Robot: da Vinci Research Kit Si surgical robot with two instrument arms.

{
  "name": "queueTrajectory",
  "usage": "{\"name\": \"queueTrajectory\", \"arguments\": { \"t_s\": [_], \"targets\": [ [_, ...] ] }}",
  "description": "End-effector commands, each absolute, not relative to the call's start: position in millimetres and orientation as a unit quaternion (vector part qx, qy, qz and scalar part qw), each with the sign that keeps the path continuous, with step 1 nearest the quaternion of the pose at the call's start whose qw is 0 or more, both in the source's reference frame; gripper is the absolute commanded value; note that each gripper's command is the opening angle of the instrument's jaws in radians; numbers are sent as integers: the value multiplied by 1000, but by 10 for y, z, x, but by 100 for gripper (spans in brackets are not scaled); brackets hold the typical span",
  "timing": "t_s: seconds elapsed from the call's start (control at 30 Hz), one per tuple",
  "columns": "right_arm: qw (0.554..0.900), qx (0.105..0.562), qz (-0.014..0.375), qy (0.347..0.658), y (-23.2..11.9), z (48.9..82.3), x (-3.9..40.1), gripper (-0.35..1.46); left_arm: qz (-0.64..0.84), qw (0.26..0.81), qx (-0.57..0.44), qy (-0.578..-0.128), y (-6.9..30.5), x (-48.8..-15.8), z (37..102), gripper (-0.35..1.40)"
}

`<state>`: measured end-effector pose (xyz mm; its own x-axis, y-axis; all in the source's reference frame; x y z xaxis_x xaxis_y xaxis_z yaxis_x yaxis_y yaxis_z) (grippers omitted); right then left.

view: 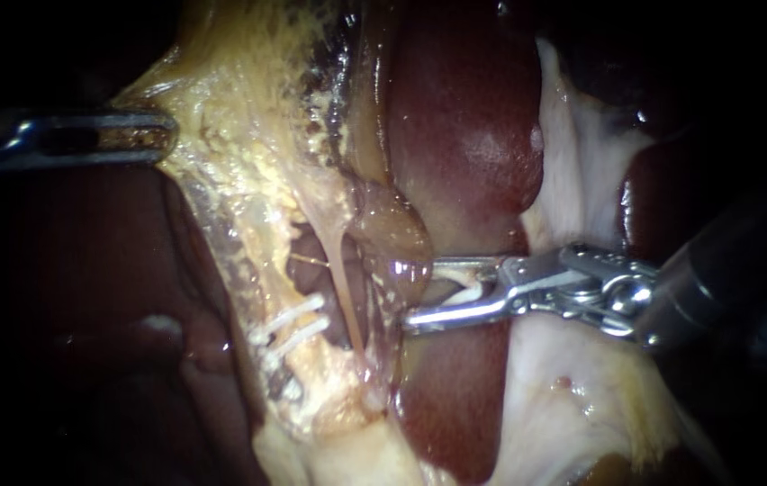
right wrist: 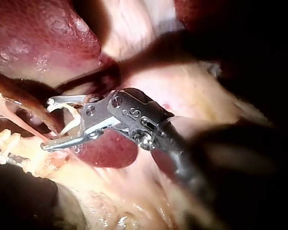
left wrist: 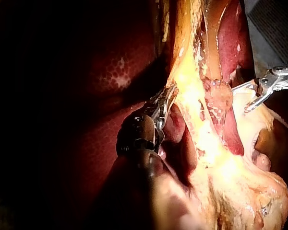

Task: Clipping third clip left tube

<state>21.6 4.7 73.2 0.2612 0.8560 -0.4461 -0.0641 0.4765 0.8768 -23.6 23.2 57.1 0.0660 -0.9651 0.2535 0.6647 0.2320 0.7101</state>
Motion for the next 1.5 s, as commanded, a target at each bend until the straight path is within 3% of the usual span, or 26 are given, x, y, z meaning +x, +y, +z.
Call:
{"name": "queueTrajectory", "arguments": {
  "t_s": [0.03,0.2,0.37,0.83,1.1,1.5],
  "targets": [
    [693,388,331,510,50,724,214,60,-583,699,211,-357,232,-236,571,-35],
    [678,386,335,529,67,684,215,60,-583,699,210,-357,231,-236,571,-35],
    [662,391,336,545,69,673,243,60,-583,699,210,-357,230,-236,569,-35],
    [662,393,311,557,33,737,348,60,-588,696,210,-355,226,-238,561,-35],
    [661,397,318,552,29,766,354,60,-588,696,210,-355,226,-238,559,-35],
    [659,405,316,550,23,784,374,60,-589,695,209,-356,225,-239,555,-35]
  ]
}}
